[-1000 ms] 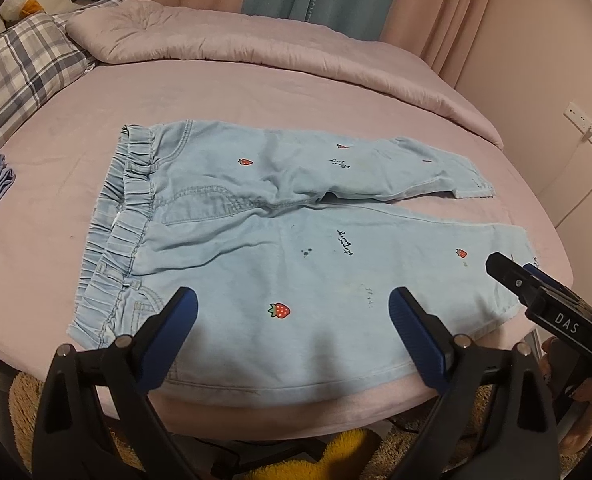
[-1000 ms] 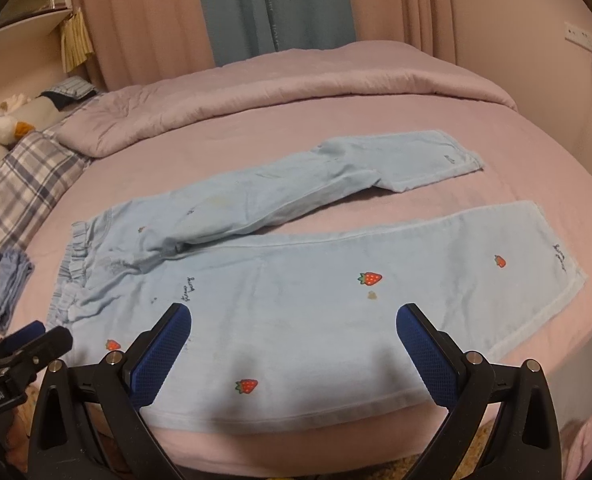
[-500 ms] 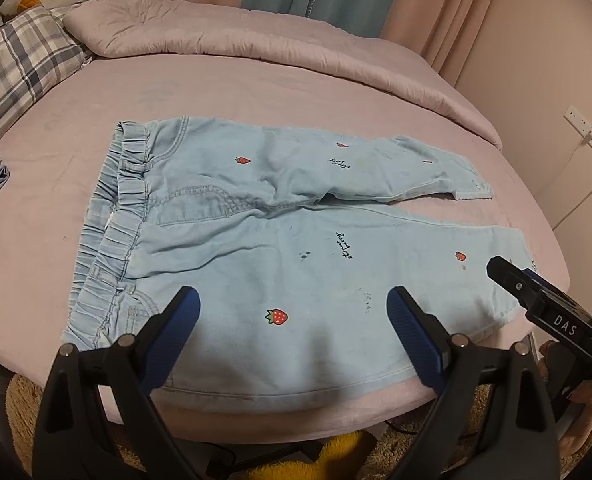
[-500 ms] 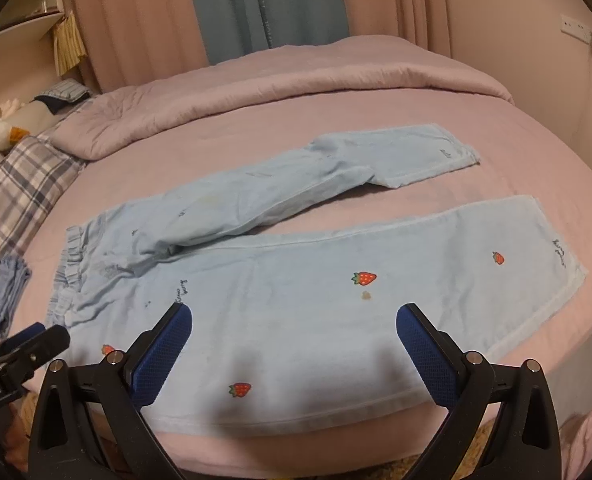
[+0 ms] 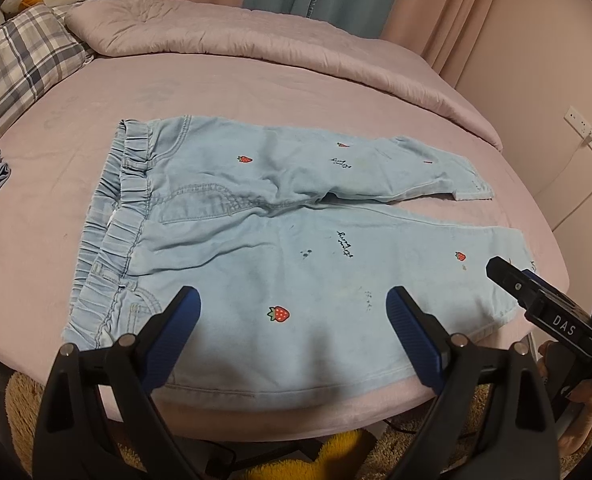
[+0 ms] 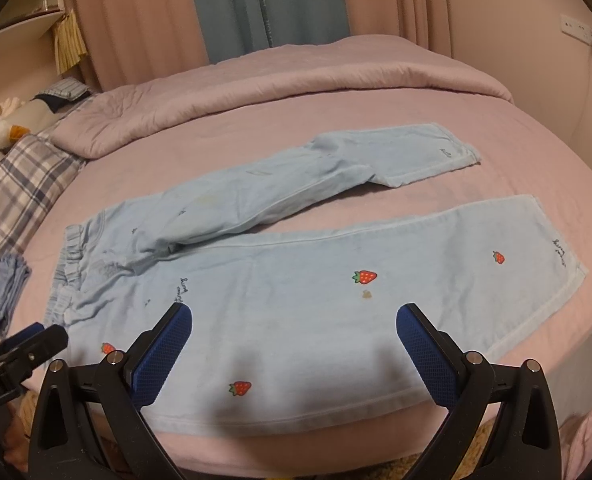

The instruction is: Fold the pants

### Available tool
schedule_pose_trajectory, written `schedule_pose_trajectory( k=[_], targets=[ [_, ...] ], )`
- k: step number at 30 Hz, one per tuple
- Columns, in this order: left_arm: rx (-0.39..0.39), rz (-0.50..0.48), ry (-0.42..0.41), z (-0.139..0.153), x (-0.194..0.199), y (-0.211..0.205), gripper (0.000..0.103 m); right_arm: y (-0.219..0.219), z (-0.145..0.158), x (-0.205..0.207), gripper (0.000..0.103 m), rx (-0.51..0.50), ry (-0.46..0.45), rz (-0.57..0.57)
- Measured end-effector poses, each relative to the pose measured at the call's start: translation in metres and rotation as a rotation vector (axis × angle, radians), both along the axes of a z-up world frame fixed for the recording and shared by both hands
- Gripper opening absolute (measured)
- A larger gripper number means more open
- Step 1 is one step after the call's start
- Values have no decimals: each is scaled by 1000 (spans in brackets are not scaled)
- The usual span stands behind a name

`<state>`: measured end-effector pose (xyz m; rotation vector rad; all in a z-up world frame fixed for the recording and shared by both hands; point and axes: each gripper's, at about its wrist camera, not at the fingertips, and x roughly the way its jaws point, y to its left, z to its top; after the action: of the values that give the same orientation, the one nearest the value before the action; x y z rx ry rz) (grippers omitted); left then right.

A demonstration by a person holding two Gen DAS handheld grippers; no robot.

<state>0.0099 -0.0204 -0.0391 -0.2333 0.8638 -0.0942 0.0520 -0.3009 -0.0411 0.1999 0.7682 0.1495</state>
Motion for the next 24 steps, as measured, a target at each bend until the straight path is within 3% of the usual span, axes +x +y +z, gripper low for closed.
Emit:
schedule_pose_trajectory(
  k=[24],
  targets=[
    [11, 14, 9, 1, -5, 0, 93, -14, -4, -3, 102, 25, 8, -36]
  ],
)
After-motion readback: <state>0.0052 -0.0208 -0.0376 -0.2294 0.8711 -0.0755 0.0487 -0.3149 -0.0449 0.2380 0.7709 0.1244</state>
